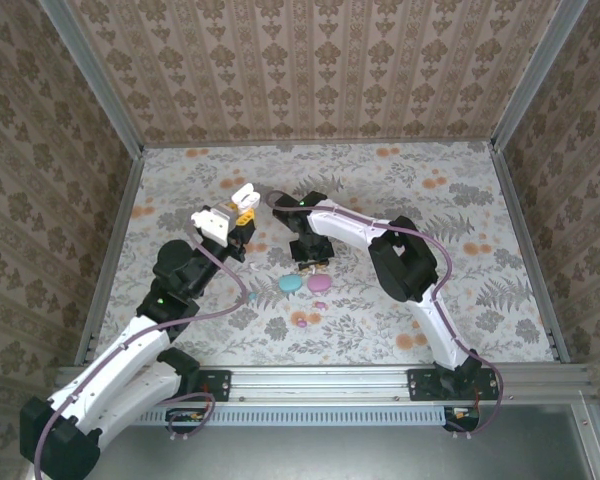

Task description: Insert the wireless bluetooth earbuds into the charging case

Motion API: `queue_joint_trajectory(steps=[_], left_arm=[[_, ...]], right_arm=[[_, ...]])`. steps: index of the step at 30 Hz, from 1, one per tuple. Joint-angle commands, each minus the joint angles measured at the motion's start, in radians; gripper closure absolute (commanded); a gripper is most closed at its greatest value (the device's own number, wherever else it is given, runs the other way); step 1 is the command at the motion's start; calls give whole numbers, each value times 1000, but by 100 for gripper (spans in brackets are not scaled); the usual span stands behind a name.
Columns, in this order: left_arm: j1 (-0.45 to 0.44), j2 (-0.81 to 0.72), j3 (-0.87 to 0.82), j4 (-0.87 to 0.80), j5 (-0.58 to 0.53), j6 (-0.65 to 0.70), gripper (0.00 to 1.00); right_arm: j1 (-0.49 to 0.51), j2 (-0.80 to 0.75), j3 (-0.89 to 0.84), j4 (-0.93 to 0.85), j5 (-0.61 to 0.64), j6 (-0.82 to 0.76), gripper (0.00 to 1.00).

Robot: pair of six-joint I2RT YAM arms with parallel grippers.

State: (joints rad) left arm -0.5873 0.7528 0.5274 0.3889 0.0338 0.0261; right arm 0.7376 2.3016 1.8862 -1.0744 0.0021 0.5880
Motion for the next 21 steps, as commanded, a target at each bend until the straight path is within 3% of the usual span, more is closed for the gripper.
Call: queue_joint_trajectory(steps=[1, 21], left_arm=[[7, -4, -8, 30, 14, -15, 75], [9, 23, -4, 40, 35, -31, 75]], right_arm=[[3, 21, 16, -12, 28, 6, 68], [-9, -84, -70, 71, 44, -27, 78]])
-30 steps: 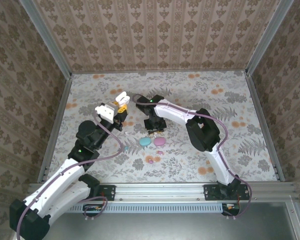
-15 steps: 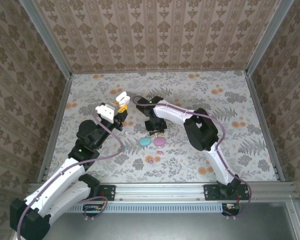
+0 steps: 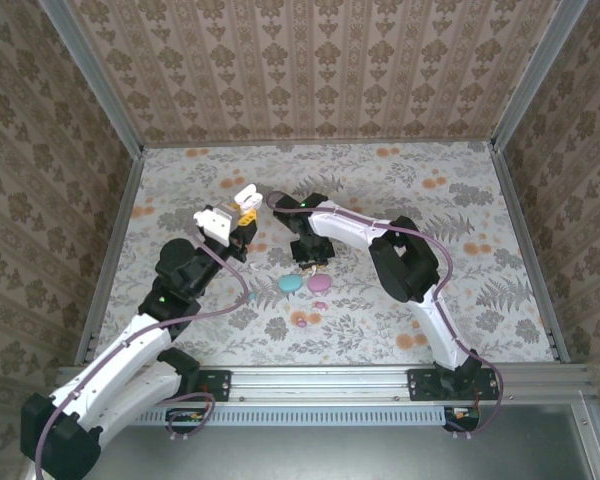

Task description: Insert the wireless bluetooth earbuds into the charging case

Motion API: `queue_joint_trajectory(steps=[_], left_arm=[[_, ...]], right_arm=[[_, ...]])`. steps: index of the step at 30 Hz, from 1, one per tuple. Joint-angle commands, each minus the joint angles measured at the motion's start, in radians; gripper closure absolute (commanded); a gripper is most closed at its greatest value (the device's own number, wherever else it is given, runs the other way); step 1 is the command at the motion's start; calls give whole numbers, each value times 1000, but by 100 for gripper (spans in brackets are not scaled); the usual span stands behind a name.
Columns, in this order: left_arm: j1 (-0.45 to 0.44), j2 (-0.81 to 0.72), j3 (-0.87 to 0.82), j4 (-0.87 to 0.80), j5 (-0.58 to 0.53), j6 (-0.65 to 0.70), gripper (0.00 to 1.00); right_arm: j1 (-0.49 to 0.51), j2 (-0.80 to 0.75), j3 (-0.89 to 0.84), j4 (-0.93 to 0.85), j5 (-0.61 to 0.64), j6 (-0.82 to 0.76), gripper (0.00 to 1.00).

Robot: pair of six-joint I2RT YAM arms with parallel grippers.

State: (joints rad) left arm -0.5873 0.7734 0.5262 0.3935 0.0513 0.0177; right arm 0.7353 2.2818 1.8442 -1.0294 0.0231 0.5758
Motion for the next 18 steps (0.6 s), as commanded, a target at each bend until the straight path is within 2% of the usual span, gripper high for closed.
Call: queue_joint_trajectory(steps=[1, 9, 15, 18], left_arm=[[9, 5, -2, 36, 20, -24, 75], [9, 28, 12, 28, 36, -29, 75], [10, 83, 34, 25, 104, -56, 75], [12, 132, 57, 37, 183, -83, 75]], right_arm=[[-11, -77, -40, 34, 20, -14, 78], [-44, -212, -116, 76, 16, -33, 79], [-117, -493, -256, 201, 12, -114, 78], [-149, -638, -303, 263, -10, -182, 78]])
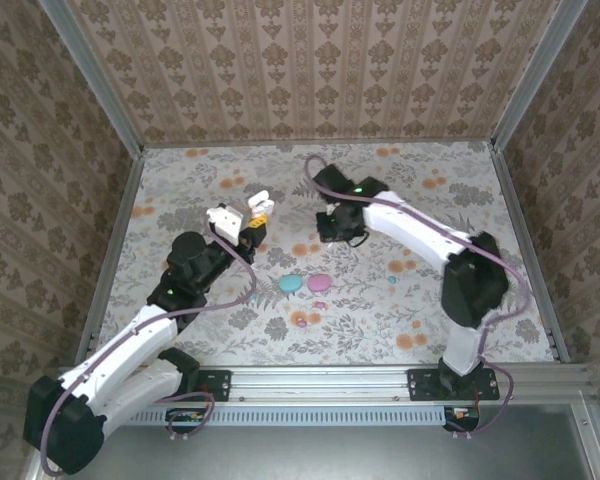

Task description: Insert the wireless bluetooth earbuds into the charging case

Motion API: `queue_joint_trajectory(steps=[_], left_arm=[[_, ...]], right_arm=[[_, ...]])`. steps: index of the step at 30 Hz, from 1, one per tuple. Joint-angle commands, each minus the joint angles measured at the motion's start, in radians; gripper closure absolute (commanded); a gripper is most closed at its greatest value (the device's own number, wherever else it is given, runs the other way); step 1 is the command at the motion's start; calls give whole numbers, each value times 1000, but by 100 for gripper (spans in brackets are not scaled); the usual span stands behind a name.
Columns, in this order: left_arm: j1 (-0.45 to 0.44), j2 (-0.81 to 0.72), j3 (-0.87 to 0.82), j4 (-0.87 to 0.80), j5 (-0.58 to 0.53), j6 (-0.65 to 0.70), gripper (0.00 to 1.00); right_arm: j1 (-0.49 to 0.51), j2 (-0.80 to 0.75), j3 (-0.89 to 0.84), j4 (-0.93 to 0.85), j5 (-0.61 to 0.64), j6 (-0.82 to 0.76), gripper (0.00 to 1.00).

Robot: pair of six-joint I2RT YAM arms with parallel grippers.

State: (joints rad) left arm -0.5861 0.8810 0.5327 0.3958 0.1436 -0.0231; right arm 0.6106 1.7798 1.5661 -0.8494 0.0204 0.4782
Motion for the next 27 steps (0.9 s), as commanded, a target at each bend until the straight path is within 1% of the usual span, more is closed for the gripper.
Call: queue_joint_trajectory(steps=[1, 5, 8, 12, 15, 17, 20, 27], left_arm=[[11, 50, 61, 43, 118, -53, 75], [11, 138, 104, 83, 252, -101, 75], [11, 200, 134, 127, 353, -145, 75], [5, 260, 172, 163, 455, -175, 75], [-1, 285, 201, 167, 506, -176, 75], [-3, 299, 220, 172, 576, -178, 75], [-7, 320, 249, 167, 642, -179, 75], [-12, 340, 286, 132, 707, -167, 75]], right_arm=[[-28, -182, -37, 103, -4, -119, 78], [-28, -327, -59, 187, -20, -244, 78], [-25, -417, -91, 270, -74, -328, 77], [-14, -496, -155, 388, -123, -432, 76], [-8, -505, -164, 406, -140, -496, 76], [-1, -501, -168, 404, -152, -543, 76], [9, -493, -159, 397, -166, -578, 76], [21, -480, -139, 366, -246, -634, 77]])
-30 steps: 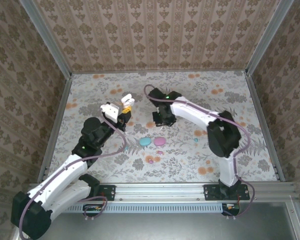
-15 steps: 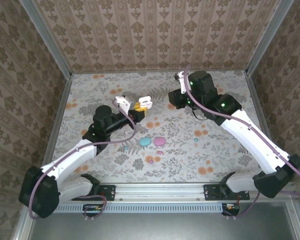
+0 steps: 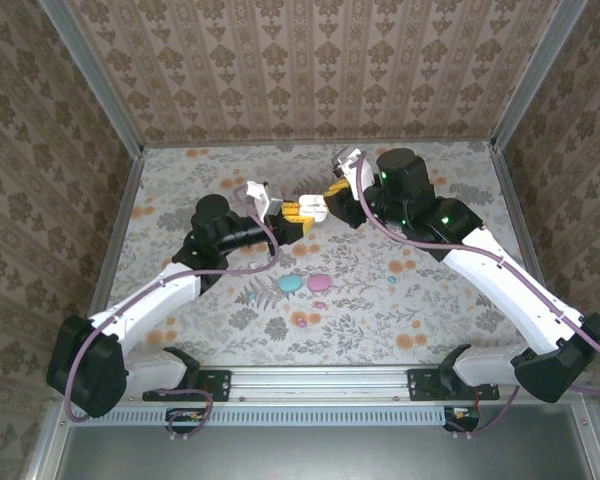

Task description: Insert the wireless bluetooth earbuds into the charging case

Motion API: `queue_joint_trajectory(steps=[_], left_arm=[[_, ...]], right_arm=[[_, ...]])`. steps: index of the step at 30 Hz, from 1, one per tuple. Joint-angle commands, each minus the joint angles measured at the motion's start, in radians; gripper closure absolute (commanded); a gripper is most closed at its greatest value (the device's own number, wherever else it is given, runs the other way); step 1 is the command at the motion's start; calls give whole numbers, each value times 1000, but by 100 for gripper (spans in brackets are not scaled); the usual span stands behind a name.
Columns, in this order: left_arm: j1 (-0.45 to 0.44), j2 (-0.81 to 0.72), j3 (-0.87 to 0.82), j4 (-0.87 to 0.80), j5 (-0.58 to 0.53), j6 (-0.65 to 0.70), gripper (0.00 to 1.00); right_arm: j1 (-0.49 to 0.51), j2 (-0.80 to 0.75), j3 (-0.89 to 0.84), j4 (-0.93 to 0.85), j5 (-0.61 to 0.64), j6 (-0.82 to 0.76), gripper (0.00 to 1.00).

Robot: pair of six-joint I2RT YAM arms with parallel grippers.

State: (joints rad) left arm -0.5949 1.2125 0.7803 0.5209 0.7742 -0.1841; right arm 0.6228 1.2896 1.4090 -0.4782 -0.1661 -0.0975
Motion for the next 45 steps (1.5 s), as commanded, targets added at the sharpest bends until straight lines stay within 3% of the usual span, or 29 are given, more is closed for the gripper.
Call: queue_joint_trajectory(steps=[1, 18, 26, 36, 45], left_arm=[[-5, 10, 42, 3, 80, -6, 75], [-9, -7, 39, -5, 51, 15, 76], [-11, -8, 35, 5, 51, 17, 75], [-16, -11, 29, 7, 44, 26, 75], [-16, -19, 15, 19, 10, 32, 75]], right_arm=[[10, 12, 18, -8, -58, -63, 77], [31, 17, 21, -96, -81, -180, 76], [33, 23, 16, -92, -161, -163, 72], [32, 17, 20, -80, -170, -115, 57], [4, -8, 21, -9, -251, 30, 45]])
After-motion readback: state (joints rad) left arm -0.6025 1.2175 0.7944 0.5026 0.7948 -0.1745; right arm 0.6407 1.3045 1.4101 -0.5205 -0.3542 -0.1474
